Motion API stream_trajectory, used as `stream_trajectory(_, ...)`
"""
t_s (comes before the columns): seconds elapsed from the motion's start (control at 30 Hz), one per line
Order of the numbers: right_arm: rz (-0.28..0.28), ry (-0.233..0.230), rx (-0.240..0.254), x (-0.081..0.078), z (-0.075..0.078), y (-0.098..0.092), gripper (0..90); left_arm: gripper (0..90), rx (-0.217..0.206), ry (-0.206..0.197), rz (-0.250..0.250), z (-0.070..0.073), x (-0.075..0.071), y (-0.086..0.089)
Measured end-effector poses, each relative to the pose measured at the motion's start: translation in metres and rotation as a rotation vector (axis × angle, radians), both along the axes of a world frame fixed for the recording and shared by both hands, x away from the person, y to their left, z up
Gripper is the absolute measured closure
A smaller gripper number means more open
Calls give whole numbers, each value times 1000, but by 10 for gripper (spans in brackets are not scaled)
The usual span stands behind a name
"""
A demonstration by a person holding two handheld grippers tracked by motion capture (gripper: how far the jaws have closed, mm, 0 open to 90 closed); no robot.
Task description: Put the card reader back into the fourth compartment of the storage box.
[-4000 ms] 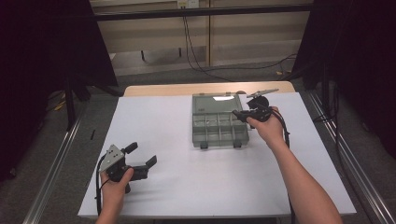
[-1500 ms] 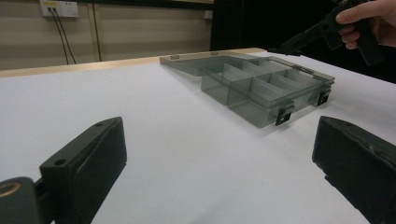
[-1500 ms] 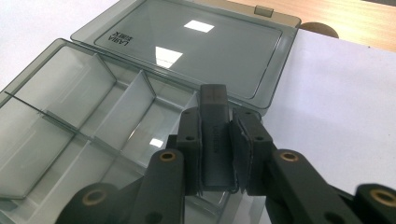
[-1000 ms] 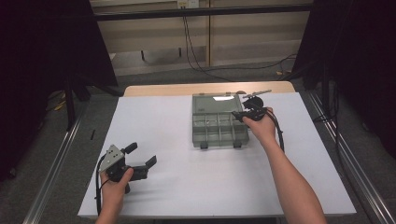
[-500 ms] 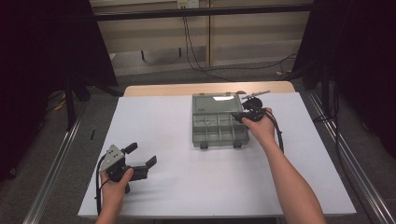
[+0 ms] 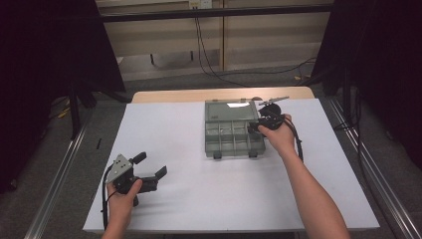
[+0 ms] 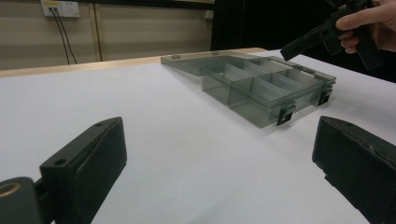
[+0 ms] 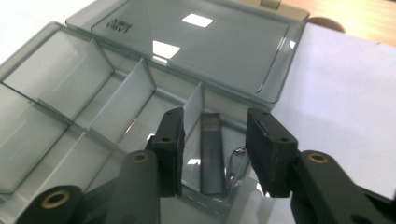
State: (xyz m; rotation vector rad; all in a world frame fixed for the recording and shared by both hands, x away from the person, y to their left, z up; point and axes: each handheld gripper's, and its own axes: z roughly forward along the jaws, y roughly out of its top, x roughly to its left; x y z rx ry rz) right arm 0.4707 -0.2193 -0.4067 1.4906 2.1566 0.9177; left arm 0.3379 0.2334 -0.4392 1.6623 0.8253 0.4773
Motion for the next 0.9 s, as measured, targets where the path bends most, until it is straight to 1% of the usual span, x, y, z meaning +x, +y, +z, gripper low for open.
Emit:
stream_trajectory(0.13,-23,-16,19,-3,4,-8,456,33,6,5,-3,0,1,-1)
stream_trajectory(0.2,-29,-20,35,-4,6,-13,423,33,9,6,-2,1,2,-2)
stream_trajectory(0.27,-39,-31,48,-5,7,-17,369,33,16,7,1,2,3,-3)
stream_trajectory(0.33,-50,-41,62,-6,7,-20,334,32,16,13,3,2,5,-4)
stream_trajectory(0.4,-54,-41,70,-7,7,-23,299,33,19,16,1,3,6,-5)
stream_trajectory(0.47,-56,-52,65,-8,7,-25,279,33,14,18,2,3,7,-6)
stream_trajectory(0.5,-63,-46,70,-8,7,-26,270,33,20,19,-2,4,8,-7)
stream_trajectory(0.57,-79,-45,69,-8,6,-28,225,33,16,20,-1,5,10,-9)
stream_trajectory(0.63,-86,-48,81,-8,6,-29,219,33,14,31,0,6,11,-10)
stream_trajectory(0.67,-91,-53,84,-8,7,-30,207,33,24,33,-2,6,13,-10)
stream_trajectory(0.77,-106,-60,96,-9,8,-33,189,34,27,51,-2,7,16,-14)
stream_trajectory(0.8,-112,-69,97,-9,8,-34,179,34,27,56,-4,8,18,-16)
stream_trajectory(0.9,-121,-71,87,-9,8,-36,152,34,31,62,-17,9,21,-21)
